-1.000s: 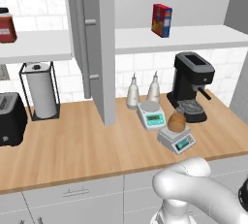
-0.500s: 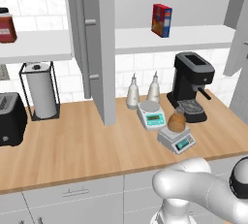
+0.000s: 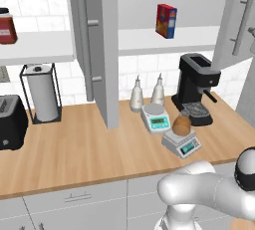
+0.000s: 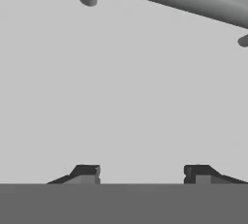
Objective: Pick the honey bottle and place it on the digital scale for weighing, and close the cabinet.
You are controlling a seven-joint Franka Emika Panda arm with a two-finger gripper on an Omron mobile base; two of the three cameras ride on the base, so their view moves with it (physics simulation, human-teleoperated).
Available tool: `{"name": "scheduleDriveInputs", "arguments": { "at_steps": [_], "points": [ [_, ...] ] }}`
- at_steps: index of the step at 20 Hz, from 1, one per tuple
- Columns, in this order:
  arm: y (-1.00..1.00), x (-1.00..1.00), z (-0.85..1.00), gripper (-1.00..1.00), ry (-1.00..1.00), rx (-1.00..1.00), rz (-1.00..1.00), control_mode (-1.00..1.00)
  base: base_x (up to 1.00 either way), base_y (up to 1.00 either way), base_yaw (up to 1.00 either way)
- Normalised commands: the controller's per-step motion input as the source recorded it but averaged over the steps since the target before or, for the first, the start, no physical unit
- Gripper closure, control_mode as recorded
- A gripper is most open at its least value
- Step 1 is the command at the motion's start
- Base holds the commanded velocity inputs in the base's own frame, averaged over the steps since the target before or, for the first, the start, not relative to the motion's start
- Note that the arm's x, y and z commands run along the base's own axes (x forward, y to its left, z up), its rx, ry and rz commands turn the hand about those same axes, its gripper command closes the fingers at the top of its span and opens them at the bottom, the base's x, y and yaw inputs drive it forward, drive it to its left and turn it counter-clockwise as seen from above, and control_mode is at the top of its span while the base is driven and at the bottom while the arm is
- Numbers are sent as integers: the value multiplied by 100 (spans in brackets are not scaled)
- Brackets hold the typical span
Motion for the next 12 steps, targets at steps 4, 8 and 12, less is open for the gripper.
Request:
{"name": "scheduleDriveInputs", "arguments": {
  "at_steps": [4,8,12],
  "points": [
    [30,100,-56,-100,18,0,0,-100,0,0,0],
    [34,100,-42,-100,14,0,0,-100,0,0,0],
    [27,99,-32,-100,4,0,0,-100,0,0,0]
  ]
}}
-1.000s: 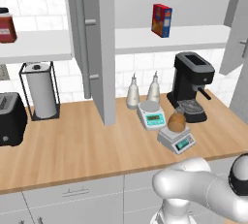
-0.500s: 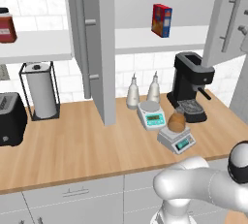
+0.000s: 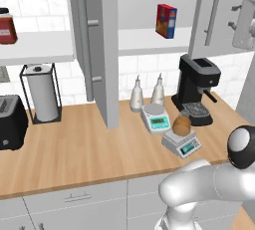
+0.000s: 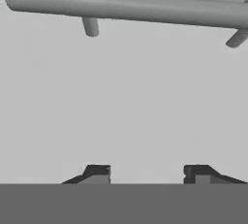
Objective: Pick the honey bottle and place it on the digital scale for weighing, and close the cabinet.
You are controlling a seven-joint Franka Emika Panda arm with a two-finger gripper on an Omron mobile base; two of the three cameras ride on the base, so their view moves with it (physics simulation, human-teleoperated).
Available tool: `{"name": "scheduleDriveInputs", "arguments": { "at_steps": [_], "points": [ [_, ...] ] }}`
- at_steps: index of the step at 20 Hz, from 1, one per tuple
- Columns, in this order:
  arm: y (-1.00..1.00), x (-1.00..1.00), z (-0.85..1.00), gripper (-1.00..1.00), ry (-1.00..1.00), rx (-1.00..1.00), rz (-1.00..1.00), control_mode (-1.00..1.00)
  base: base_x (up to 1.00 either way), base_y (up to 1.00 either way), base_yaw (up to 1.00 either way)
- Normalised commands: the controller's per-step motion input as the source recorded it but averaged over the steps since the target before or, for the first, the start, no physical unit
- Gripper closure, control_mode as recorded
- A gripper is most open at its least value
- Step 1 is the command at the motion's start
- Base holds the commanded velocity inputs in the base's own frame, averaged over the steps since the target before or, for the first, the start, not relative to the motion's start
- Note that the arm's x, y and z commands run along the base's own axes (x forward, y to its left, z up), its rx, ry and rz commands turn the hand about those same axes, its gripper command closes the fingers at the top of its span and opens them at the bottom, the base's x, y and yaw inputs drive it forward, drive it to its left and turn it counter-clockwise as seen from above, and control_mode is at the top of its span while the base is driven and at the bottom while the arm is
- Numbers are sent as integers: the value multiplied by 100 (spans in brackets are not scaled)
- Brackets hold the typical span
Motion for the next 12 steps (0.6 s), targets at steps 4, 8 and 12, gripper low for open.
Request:
{"name": "scheduleDriveInputs", "arguments": {
  "at_steps": [4,8,12],
  "points": [
    [2,88,-44,-100,0,0,0,-100,0,0,0],
    [0,92,-64,-100,-2,0,0,-100,0,0,0],
    [1,92,-68,-100,-10,0,0,-100,0,0,0]
  ]
}}
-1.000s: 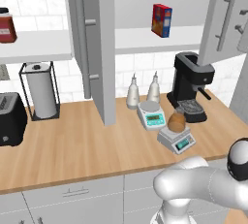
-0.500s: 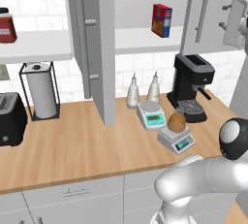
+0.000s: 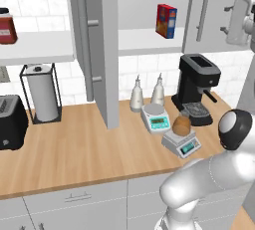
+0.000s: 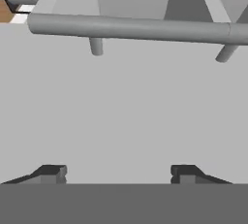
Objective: Pick the honey bottle and place it on the digital scale for weighing, and close the cabinet.
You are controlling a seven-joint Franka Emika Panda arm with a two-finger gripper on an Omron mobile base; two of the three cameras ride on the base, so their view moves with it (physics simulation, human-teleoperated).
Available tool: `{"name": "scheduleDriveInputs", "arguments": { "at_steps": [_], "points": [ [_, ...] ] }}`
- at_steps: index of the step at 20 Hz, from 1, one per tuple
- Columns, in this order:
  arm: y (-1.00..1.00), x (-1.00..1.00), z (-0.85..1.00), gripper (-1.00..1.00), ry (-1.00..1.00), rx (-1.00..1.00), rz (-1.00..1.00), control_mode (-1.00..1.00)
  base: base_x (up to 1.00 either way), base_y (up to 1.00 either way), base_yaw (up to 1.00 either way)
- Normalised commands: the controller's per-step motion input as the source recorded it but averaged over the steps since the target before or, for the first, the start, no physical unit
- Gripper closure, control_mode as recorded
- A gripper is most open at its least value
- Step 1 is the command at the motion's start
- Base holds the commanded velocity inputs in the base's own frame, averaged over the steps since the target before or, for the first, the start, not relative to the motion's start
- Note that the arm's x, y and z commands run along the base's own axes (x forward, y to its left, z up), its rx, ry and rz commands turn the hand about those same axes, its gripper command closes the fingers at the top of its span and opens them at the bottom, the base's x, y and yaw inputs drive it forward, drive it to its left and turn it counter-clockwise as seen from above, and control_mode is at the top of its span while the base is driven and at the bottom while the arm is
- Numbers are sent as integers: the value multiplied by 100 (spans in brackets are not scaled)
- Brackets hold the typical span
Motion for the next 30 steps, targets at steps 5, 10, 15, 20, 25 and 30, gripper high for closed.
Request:
{"name": "scheduleDriveInputs", "arguments": {
  "at_steps": [5,10,15,20,25,30],
  "points": [
    [10,-68,-6,-100,-5,2,0,-100,0,0,0],
    [65,-100,5,-100,0,1,0,-100,0,0,0],
    [100,-79,-16,-100,-13,-1,-3,-100,0,0,0],
    [99,-8,-76,-100,-21,4,-10,-100,0,0,0],
    [86,-5,-61,-100,-21,18,-14,-100,0,0,0],
    [78,-21,-40,-100,-12,3,-11,-100,0,0,0]
  ]
}}
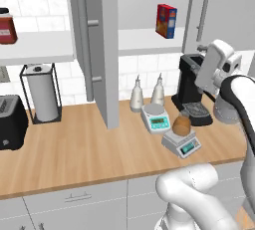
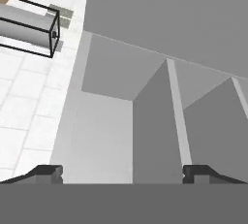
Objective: Pick the honey bottle and place it on the digital scale for weighing, and close the cabinet.
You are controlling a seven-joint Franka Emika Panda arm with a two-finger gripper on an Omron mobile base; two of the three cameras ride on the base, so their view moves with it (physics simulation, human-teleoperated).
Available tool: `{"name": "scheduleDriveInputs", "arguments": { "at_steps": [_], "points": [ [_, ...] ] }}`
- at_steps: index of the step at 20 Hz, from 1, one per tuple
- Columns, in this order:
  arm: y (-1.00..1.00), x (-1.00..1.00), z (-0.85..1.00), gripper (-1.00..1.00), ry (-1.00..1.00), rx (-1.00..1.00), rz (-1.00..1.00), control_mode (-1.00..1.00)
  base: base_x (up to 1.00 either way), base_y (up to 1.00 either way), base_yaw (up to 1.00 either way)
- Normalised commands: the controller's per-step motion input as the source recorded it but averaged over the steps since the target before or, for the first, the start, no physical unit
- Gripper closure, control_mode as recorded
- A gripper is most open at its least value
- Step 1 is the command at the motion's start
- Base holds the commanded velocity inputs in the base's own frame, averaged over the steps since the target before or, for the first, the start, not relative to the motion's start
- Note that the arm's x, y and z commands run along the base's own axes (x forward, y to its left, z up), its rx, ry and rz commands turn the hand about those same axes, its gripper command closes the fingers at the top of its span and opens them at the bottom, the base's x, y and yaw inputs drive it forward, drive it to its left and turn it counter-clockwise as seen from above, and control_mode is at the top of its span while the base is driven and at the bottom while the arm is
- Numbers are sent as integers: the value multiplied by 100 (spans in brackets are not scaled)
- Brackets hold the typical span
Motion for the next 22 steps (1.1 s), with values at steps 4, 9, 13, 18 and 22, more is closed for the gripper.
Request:
{"name": "scheduleDriveInputs", "arguments": {
  "at_steps": [4,9,13,18,22],
  "points": [
    [27,-25,-11,-100,0,-4,-2,-100,0,0,0],
    [55,-5,-61,-100,-2,-3,0,-100,0,0,0],
    [42,-13,-9,-100,-6,0,-1,-100,0,0,0],
    [58,-31,-13,-100,-4,-1,0,-100,0,0,0],
    [70,-46,-24,-100,-6,-3,-1,-100,0,0,0]
  ]
}}
